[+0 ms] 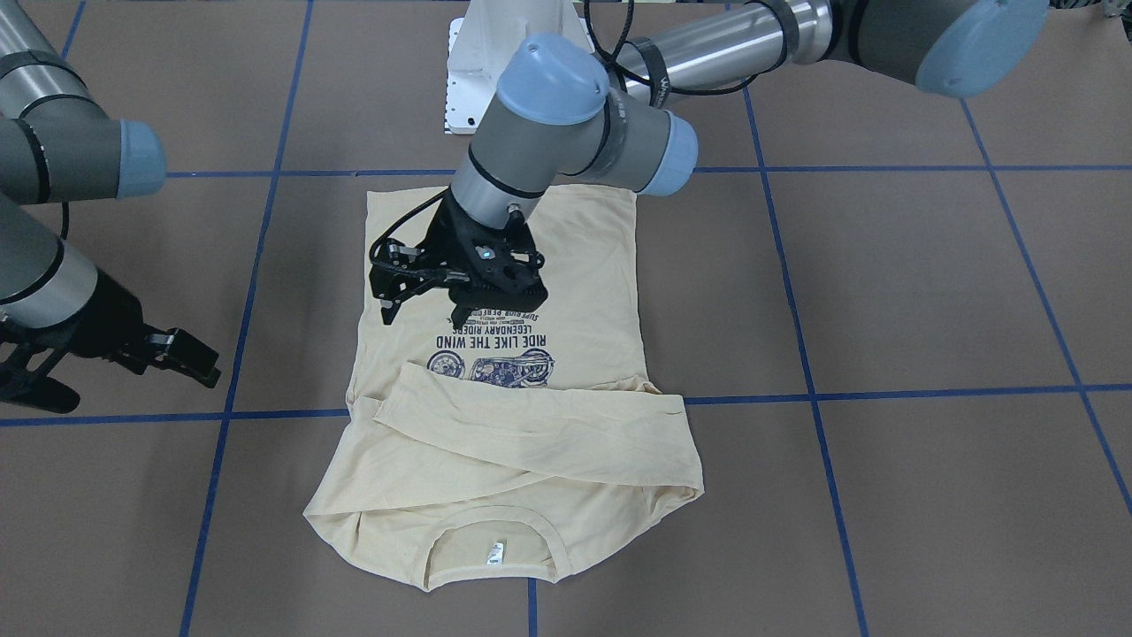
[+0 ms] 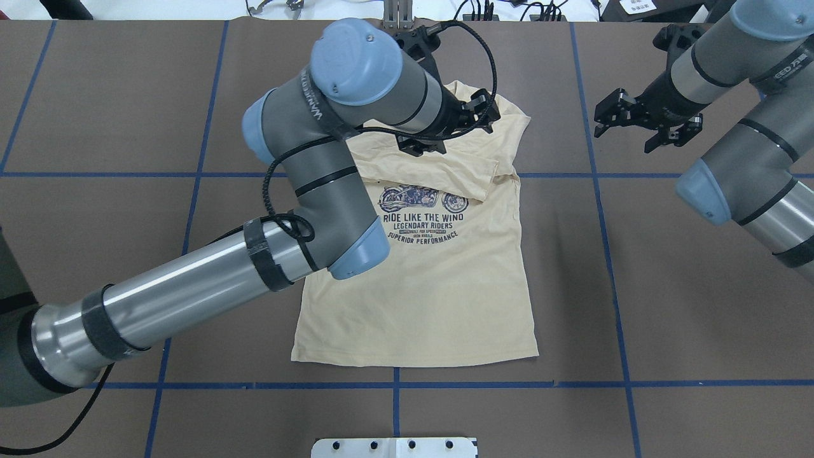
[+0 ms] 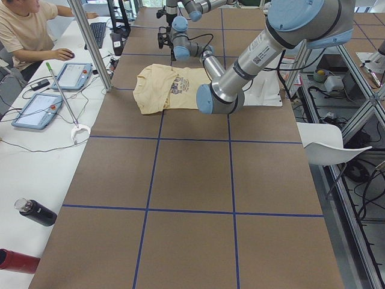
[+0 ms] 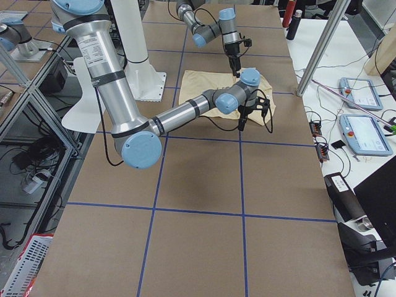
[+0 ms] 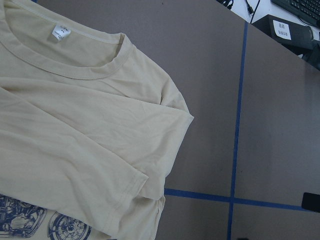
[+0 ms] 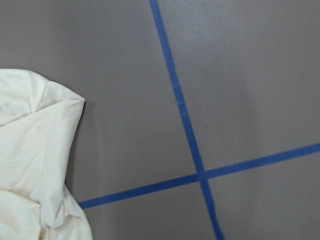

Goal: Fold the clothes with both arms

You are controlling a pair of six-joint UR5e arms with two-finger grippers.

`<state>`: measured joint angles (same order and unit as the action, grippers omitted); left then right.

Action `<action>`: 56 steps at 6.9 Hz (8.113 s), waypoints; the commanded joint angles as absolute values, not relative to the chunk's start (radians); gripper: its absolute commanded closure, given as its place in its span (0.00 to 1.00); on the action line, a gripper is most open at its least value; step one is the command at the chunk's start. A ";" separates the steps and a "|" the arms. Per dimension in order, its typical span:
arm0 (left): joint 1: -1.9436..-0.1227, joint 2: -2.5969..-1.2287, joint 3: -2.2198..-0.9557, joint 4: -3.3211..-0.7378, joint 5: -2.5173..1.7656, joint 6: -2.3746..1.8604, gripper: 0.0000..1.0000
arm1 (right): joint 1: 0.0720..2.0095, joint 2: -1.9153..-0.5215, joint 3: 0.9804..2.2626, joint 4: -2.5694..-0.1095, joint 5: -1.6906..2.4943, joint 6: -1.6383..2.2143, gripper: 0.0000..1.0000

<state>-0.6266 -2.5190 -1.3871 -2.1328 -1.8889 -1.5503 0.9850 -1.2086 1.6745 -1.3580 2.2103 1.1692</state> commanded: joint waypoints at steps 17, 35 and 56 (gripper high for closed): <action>-0.709 -2.105 -1.660 -2.137 -1.887 -1.419 0.17 | 0.138 -1.479 2.040 -1.312 1.414 2.183 0.26; -0.250 -1.701 -1.983 -2.125 -1.543 -1.891 0.01 | 0.149 -1.477 2.112 -1.313 1.433 2.187 1.00; -0.183 -1.824 -1.934 -1.905 -1.546 -1.936 0.85 | 0.147 -1.471 2.115 -1.313 1.433 2.187 1.00</action>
